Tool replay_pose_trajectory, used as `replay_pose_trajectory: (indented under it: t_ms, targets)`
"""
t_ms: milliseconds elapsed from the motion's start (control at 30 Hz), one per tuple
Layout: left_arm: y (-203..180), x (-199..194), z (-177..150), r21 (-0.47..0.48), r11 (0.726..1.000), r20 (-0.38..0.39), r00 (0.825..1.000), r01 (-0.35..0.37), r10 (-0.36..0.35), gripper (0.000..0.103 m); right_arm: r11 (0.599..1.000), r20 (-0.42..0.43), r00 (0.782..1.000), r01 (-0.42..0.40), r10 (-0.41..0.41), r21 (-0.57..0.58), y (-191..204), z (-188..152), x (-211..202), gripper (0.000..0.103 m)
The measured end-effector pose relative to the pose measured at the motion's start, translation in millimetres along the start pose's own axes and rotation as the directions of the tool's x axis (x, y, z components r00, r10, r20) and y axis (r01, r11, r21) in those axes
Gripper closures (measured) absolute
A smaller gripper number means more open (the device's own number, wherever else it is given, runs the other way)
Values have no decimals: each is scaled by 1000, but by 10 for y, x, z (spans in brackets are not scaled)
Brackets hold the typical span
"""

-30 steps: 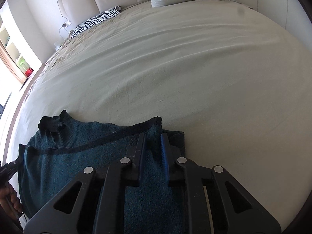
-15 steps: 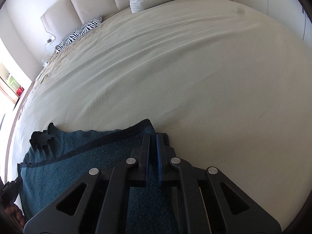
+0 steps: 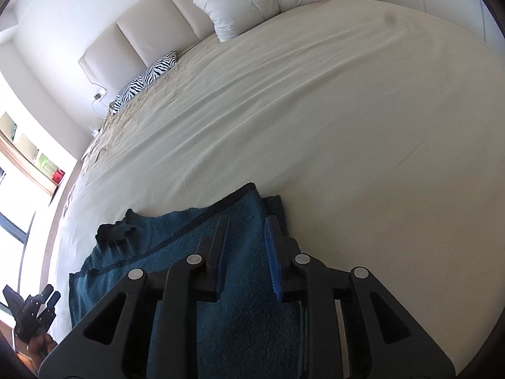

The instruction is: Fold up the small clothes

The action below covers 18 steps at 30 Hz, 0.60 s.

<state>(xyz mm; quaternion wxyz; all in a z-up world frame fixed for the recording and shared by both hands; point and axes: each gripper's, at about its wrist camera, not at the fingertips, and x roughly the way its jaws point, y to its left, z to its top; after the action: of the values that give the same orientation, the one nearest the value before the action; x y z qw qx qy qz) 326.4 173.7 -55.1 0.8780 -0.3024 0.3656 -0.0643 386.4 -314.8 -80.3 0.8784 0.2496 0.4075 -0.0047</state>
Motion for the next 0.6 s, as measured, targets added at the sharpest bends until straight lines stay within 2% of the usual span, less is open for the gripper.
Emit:
replay_pose_trajectory:
  t_ms: [100,200,267,333,367,433,533,567,600]
  targets:
    - [-270,162,-49,91,996,-54,998,16,-12,58,991,-54,992,-115,112,-65,287,-129,13,82]
    - [-254,471,-148,89,996,-115,993,-26,36,58,970,-157,960,-239,230,-42,509,-284,208,82]
    - [-85,645,-201,58,997,-148,987,-50,58,62,973,-197,955,-231,221,-28,530,-360,378,82]
    - [56,644,-220,34,999,-129,991,-28,33,82,978,-181,961,-208,207,10,383,-402,496,82]
    - [112,628,-208,6,1000,-135,991,-12,13,83,972,-157,960,-226,233,63,244,-399,510,82]
    - [176,594,-178,-11,1000,-146,989,8,-10,84,954,-88,965,-228,248,194,-98,-370,475,83]
    - [180,427,-178,-2,999,-136,990,-33,32,83,925,2,981,-181,191,335,-485,-376,241,83]
    - [138,336,-192,7,999,-122,992,-41,42,80,921,13,983,-178,185,346,-514,-395,147,82]
    - [66,234,-221,27,999,-105,993,-46,48,70,928,17,985,-168,172,333,-480,-422,47,82]
